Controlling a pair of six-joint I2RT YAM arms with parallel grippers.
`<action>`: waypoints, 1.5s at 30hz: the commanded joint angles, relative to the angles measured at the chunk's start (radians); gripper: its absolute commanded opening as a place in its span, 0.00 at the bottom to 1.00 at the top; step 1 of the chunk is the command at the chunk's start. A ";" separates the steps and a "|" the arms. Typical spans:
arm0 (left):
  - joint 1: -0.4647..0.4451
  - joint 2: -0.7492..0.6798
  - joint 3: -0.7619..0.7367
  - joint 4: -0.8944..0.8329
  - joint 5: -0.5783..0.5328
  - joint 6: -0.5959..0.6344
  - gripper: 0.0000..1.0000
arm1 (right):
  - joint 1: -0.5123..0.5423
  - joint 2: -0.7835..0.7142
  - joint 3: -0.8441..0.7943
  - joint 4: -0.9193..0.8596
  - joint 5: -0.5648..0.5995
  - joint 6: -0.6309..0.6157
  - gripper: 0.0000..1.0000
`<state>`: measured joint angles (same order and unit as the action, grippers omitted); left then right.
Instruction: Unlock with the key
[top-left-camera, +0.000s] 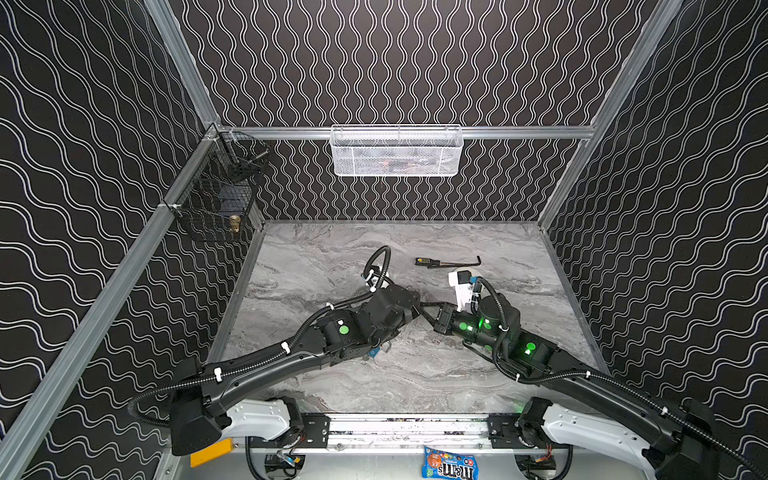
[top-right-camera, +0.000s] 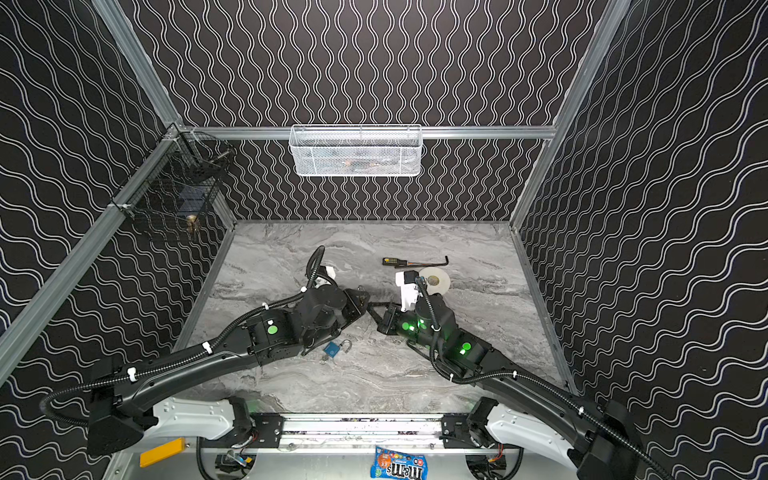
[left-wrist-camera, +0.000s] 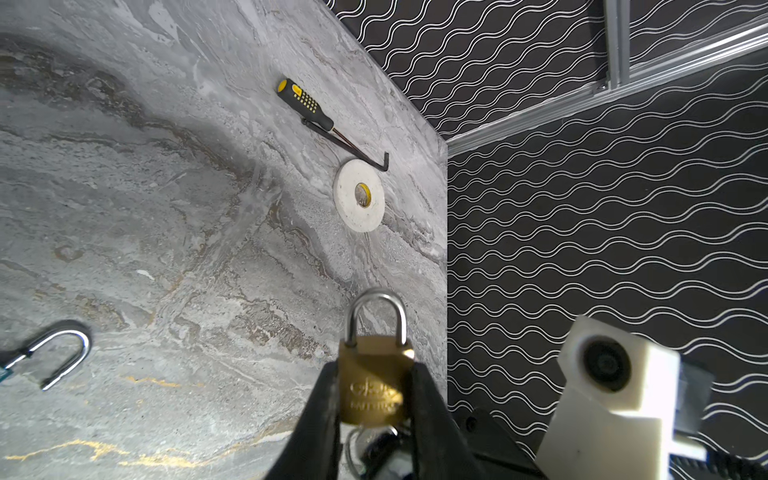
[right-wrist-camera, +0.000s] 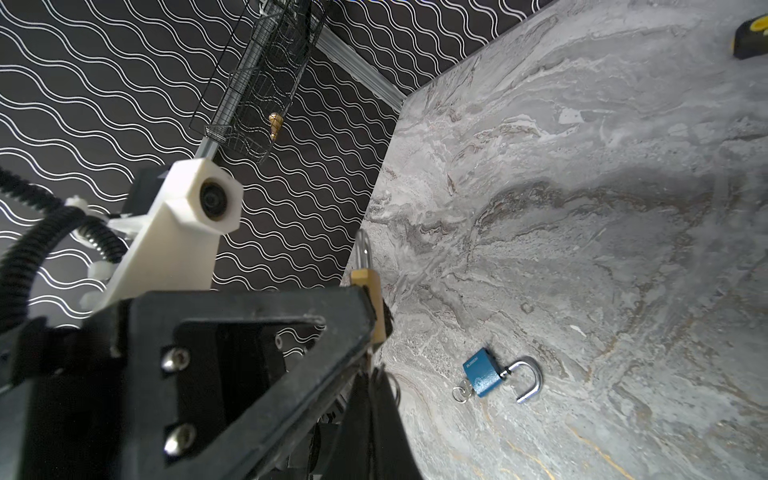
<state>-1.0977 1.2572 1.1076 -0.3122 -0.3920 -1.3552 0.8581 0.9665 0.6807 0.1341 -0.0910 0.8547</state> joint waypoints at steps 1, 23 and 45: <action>-0.022 -0.002 0.001 0.014 0.203 0.007 0.00 | -0.001 0.000 0.013 0.127 0.119 -0.015 0.00; 0.021 -0.050 -0.013 0.022 -0.042 0.046 0.00 | -0.001 -0.018 0.008 0.037 -0.087 -0.118 0.16; 0.021 -0.027 -0.019 0.070 -0.048 0.036 0.00 | 0.000 -0.014 -0.034 0.142 -0.012 0.054 0.13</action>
<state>-1.0782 1.2297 1.0843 -0.2672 -0.4294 -1.3281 0.8566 0.9417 0.6373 0.2169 -0.1135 0.9012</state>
